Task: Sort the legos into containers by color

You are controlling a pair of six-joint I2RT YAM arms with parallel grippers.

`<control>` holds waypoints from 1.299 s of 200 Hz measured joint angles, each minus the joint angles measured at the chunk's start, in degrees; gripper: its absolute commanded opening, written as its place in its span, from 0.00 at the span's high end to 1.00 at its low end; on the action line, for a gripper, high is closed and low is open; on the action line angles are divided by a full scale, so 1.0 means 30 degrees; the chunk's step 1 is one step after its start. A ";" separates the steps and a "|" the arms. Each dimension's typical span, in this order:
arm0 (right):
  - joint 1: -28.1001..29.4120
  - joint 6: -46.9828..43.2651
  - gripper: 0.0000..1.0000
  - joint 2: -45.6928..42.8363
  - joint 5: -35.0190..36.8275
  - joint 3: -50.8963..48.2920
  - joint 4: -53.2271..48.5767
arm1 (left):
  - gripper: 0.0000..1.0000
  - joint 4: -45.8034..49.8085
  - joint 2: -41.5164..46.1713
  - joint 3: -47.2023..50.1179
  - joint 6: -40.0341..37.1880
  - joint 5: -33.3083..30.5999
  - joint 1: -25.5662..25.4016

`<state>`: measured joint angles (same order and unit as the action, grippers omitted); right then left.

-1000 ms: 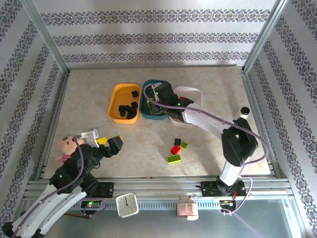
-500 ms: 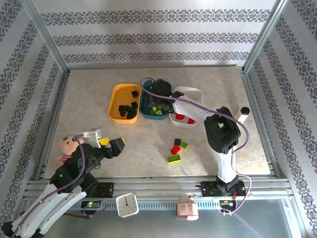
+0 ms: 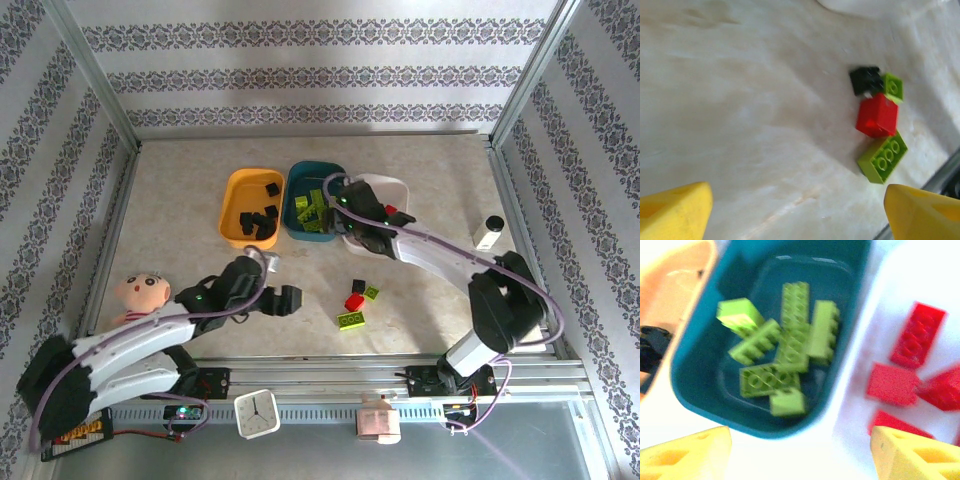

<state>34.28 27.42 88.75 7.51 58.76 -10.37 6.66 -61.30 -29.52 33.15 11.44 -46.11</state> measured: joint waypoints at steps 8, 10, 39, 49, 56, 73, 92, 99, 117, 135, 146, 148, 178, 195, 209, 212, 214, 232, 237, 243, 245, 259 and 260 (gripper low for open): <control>-0.0393 0.0226 0.27 -0.0656 -0.0117 -0.0984 0.0087 | 0.16 -0.0277 -0.1166 -0.0612 -0.0393 0.0022 -0.0772; -0.0495 0.0277 0.27 -0.0838 -0.0153 -0.1253 0.0124 | 0.17 -0.0357 -0.1355 -0.0729 -0.0495 0.0022 -0.0896; -0.1639 0.0627 0.26 -0.2936 -0.0452 -0.3730 0.0131 | 0.26 -0.1377 -0.5362 -0.2725 -0.1894 0.0138 -0.2892; -0.1829 0.0721 0.26 -0.3563 -0.0517 -0.4218 0.0175 | 0.28 -0.1494 -0.6579 -0.3337 -0.2346 0.0117 -0.3453; -0.1909 0.0787 0.26 -0.4000 -0.0605 -0.4532 0.0233 | 0.31 -0.1515 -0.7308 -0.3738 -0.2623 0.0124 -0.3789; -0.2193 0.0831 0.26 -0.4801 -0.0831 -0.5078 0.0299 | 0.33 -0.1486 -0.9027 -0.4852 -0.3410 0.0080 -0.4510; -0.2404 0.0838 0.26 -0.5333 -0.0969 -0.5464 0.0364 | 0.33 -0.1450 -1.0353 -0.5843 -0.4189 -0.0262 -0.5071; -0.2521 0.0838 0.26 -0.5472 -0.1035 -0.5610 0.0401 | 0.33 -0.1450 -1.0673 -0.6091 -0.4481 -0.0466 -0.5268; -0.2645 0.0845 0.26 -0.5719 -0.1173 -0.5865 0.0415 | 0.34 -0.1341 -1.1271 -0.6623 -0.5209 -0.1020 -0.5792; -0.2645 0.0845 0.26 -0.5865 -0.1275 -0.5982 0.0415 | 0.36 -0.1144 -1.1890 -0.7176 -0.5887 -0.1654 -0.6302; -0.2652 0.0845 0.25 -0.5931 -0.1319 -0.5996 0.0415 | 0.38 -0.1005 -1.2313 -0.7519 -0.6244 -0.2062 -0.6535; -0.2652 0.0845 0.26 -0.5931 -0.1319 -0.5996 0.0415 | 0.39 -0.0969 -1.2400 -0.7570 -0.6302 -0.2135 -0.6579; -0.2776 0.0845 0.26 -0.6040 -0.1384 -0.5996 0.0423 | 0.49 -0.0437 -1.3420 -0.8138 -0.7096 -0.3279 -0.7002; -0.2892 0.0889 0.25 -0.6127 -0.1384 -0.5996 0.0423 | 0.54 -0.0313 -1.3617 -0.8174 -0.7410 -0.4044 -0.7271; -0.2900 0.0903 0.25 -0.6186 -0.1384 -0.6003 0.0430 | 0.59 -0.0240 -1.3624 -0.8174 -0.7563 -0.4517 -0.7482; -0.2892 0.0903 0.25 -0.6193 -0.1384 -0.6003 0.0437 | 0.60 -0.0240 -1.3624 -0.8174 -0.7577 -0.4575 -0.7504; -0.2892 0.0903 0.25 -0.6193 -0.1384 -0.6003 0.0437 | 0.61 -0.0233 -1.3624 -0.8174 -0.7606 -0.4619 -0.7526; -0.2900 0.0918 0.25 -0.6193 -0.1384 -0.6011 0.0452 | 0.69 -0.0219 -1.3624 -0.8167 -0.7657 -0.4991 -0.7737; -0.2900 0.0925 0.25 -0.6193 -0.1384 -0.6011 0.0452 | 0.72 -0.0233 -1.3588 -0.8167 -0.7672 -0.5042 -0.7759; -0.2900 0.0954 0.25 -0.6193 -0.1384 -0.6011 0.0481 | 0.75 -0.0248 -1.3522 -0.8109 -0.7679 -0.5100 -0.7774; -0.2900 0.0962 0.25 -0.6193 -0.1384 -0.6011 0.0488 | 0.76 -0.0262 -1.3478 -0.8065 -0.7701 -0.5136 -0.7774; -0.2900 0.0969 0.25 -0.6207 -0.1384 -0.6011 0.0525 | 0.81 -0.0342 -1.2990 -0.7475 -0.7679 -0.5391 -0.7759; -0.2900 0.0969 0.25 -0.6207 -0.1384 -0.6011 0.0525 | 0.81 -0.0350 -1.2954 -0.7431 -0.7679 -0.5406 -0.7759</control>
<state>25.58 30.33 70.13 3.36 40.73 -8.80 5.61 -100.16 -51.81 10.11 -4.78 -69.38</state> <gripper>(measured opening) 0.747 0.322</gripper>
